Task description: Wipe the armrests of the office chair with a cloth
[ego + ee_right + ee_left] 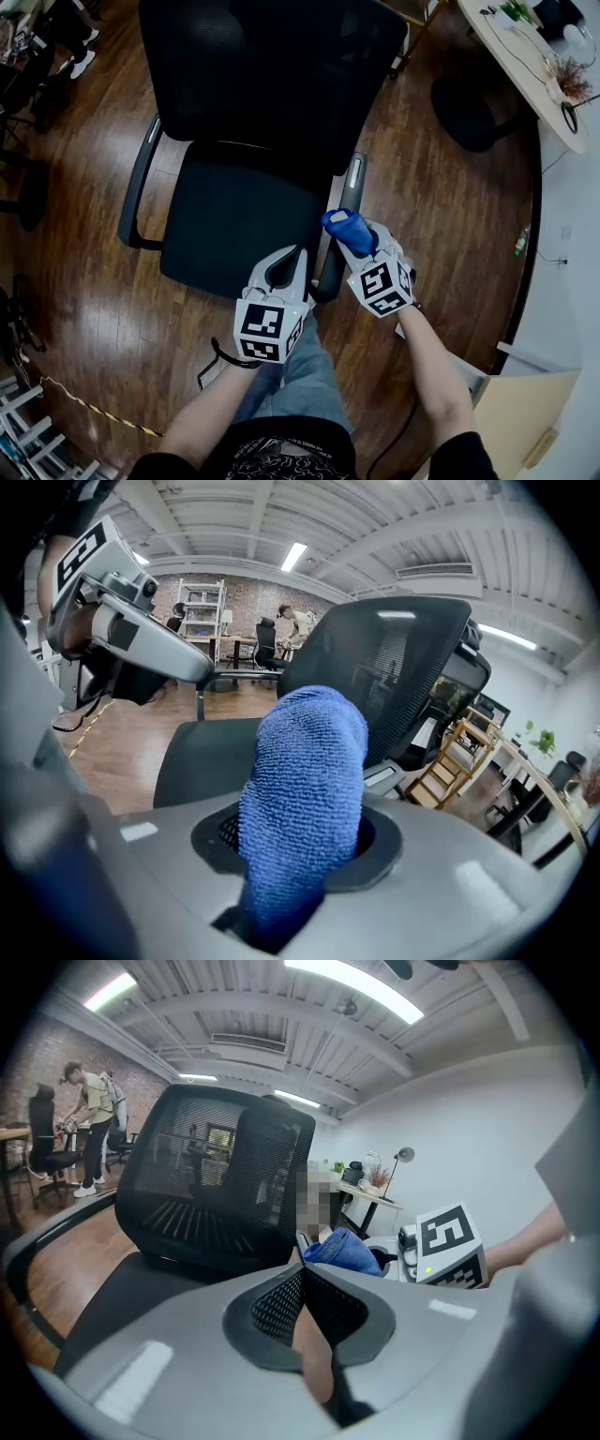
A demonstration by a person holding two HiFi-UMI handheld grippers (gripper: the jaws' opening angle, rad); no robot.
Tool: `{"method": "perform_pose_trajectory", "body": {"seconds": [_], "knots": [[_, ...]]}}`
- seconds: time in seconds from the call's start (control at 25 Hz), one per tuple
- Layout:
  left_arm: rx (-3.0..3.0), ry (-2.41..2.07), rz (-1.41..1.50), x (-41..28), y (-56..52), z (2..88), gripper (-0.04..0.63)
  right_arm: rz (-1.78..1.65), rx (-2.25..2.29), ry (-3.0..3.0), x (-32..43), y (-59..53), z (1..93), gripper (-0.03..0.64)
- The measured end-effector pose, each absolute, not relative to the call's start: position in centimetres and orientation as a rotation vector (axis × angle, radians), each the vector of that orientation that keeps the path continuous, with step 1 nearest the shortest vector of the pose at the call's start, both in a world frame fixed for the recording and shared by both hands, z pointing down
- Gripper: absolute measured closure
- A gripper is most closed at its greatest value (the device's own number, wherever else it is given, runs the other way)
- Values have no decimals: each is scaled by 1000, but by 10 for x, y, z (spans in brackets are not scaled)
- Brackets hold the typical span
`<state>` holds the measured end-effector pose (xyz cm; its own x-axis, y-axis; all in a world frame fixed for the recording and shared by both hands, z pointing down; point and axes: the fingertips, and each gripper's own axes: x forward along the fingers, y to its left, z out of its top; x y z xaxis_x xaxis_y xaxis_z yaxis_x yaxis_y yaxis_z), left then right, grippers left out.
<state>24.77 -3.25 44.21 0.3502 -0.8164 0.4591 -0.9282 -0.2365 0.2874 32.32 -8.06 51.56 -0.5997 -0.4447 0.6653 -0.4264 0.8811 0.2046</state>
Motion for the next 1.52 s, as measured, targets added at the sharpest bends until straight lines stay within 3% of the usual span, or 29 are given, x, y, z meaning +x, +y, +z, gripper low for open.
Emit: {"method": "perform_pose_trajectory", "body": {"seconds": [0.84, 1.52], "knots": [[2188, -1440, 305, 235, 52, 451, 592, 51, 771, -2298, 309, 54, 522, 480], [2250, -1355, 396, 248, 69, 498, 592, 197, 872, -2352, 298, 120, 590, 480]]}}
